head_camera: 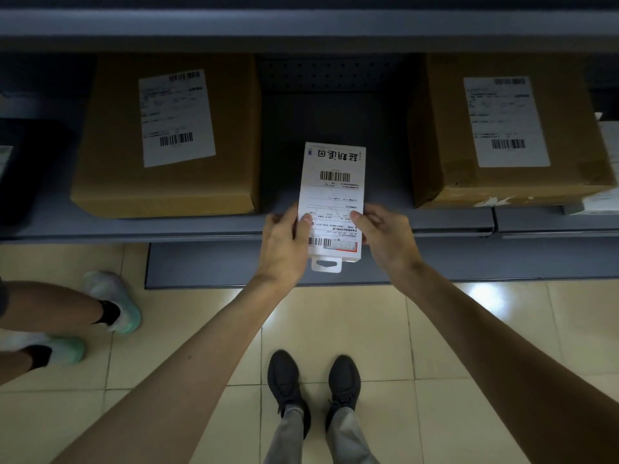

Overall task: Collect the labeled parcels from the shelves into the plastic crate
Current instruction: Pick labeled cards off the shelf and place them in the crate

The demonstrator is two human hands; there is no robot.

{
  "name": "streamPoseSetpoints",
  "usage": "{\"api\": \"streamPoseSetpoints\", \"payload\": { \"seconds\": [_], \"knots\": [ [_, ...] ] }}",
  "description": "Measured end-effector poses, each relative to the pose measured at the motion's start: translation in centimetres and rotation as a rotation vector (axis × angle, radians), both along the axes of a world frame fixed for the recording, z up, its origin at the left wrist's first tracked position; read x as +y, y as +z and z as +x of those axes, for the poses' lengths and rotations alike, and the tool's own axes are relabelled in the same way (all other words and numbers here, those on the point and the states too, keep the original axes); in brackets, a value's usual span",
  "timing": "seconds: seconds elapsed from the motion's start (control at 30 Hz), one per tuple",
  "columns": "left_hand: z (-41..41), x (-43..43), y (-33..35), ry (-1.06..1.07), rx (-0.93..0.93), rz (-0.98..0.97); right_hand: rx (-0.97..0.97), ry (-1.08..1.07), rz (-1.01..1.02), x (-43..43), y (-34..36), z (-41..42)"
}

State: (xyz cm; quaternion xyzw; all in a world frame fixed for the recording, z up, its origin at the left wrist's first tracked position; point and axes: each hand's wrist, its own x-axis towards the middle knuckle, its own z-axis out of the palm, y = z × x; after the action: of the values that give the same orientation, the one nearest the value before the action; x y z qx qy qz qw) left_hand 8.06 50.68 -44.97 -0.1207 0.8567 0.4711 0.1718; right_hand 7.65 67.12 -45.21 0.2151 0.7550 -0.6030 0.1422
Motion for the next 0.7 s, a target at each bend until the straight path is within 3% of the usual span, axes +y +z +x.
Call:
{"api": "streamPoseSetpoints", "payload": {
  "seconds": [0.13,0.33,0.53,0.7],
  "knots": [
    [0.7,-0.2,0.3,0.005,0.002,0.071,-0.002,-0.032,-0.017,0.0,0.2,0.6],
    [0.9,-1.3,2.1,0.073,-0.035,0.420,-0.080,-0.035,-0.089,0.4,0.6,2.4],
    [0.1,-4.7,2.4,-0.099,-0.194,0.434,-0.123,-0.116,-0.173,2.9,1.5,1.4],
    [0.4,-6.0,2.5,-0.110,-0.231,0.457,-0.172,0.022,-0.247,4.8,1.6,1.5]
  ]
}}
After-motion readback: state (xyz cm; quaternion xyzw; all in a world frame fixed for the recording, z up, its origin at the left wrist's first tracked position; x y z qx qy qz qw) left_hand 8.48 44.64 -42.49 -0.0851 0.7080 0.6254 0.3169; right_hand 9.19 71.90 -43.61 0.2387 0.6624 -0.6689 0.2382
